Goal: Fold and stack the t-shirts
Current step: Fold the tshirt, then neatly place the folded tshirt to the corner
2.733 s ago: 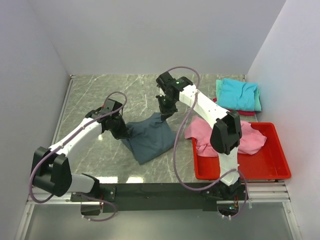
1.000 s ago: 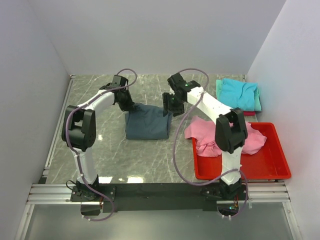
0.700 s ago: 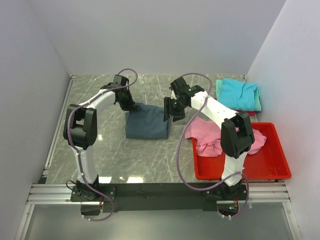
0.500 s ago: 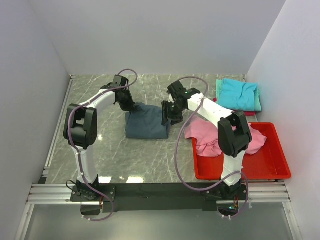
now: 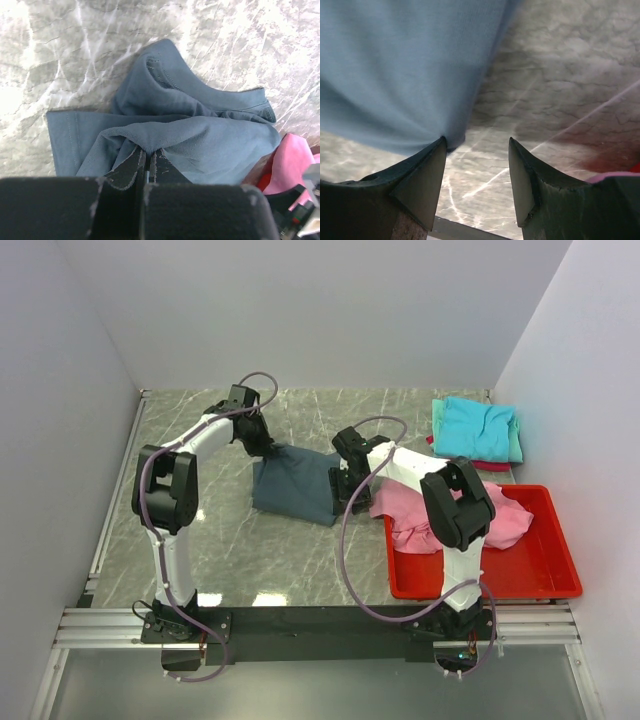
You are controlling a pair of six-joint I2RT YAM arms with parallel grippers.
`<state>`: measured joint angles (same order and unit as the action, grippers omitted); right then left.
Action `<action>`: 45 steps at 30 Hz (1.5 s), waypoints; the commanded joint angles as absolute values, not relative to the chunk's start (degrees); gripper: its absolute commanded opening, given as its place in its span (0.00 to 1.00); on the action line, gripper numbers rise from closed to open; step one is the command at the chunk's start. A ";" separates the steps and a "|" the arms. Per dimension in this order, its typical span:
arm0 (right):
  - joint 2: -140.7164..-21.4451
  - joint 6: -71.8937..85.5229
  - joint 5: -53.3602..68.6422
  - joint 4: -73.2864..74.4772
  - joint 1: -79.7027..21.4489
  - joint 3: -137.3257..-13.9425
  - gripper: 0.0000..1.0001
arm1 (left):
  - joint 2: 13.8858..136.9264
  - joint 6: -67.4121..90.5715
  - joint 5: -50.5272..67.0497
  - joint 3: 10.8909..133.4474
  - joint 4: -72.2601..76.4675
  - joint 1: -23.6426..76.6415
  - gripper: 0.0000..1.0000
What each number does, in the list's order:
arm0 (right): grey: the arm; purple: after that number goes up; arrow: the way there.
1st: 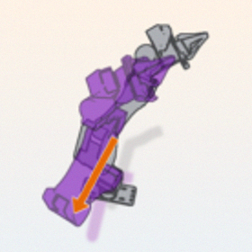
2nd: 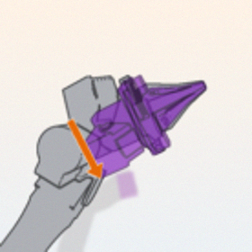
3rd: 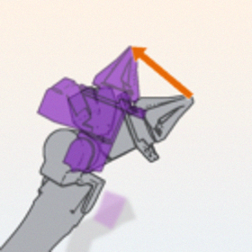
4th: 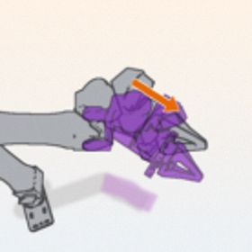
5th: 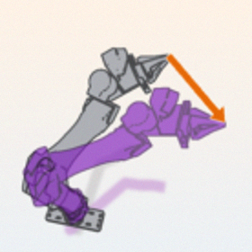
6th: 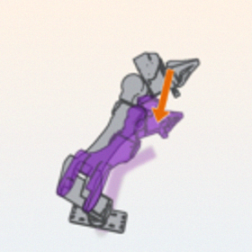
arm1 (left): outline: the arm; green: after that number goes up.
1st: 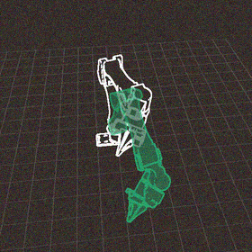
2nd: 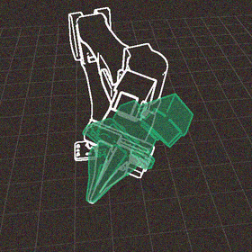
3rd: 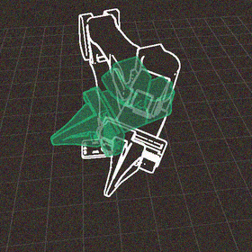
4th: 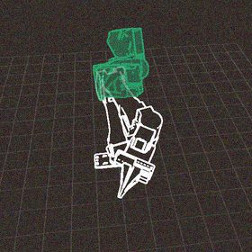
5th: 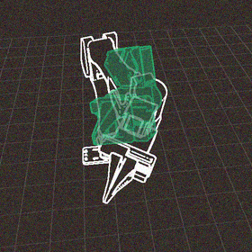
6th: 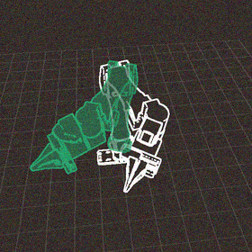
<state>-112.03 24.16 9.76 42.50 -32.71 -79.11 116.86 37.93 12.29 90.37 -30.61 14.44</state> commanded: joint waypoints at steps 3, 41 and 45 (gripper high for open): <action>-114.52 23.47 6.07 41.75 -33.40 -78.75 0.59 | 117.60 37.62 13.88 93.25 -27.60 14.33 0.00; -102.74 31.11 27.25 20.76 -24.88 -68.91 0.92 | 104.85 37.88 12.13 72.70 -19.78 19.95 0.99; -104.15 32.25 26.90 15.57 -24.00 -66.10 0.93 | 105.29 38.84 12.39 68.48 -16.71 20.04 0.99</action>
<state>-103.59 30.68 26.06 23.14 -24.60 -67.66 105.30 38.44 11.77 70.87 -21.21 20.01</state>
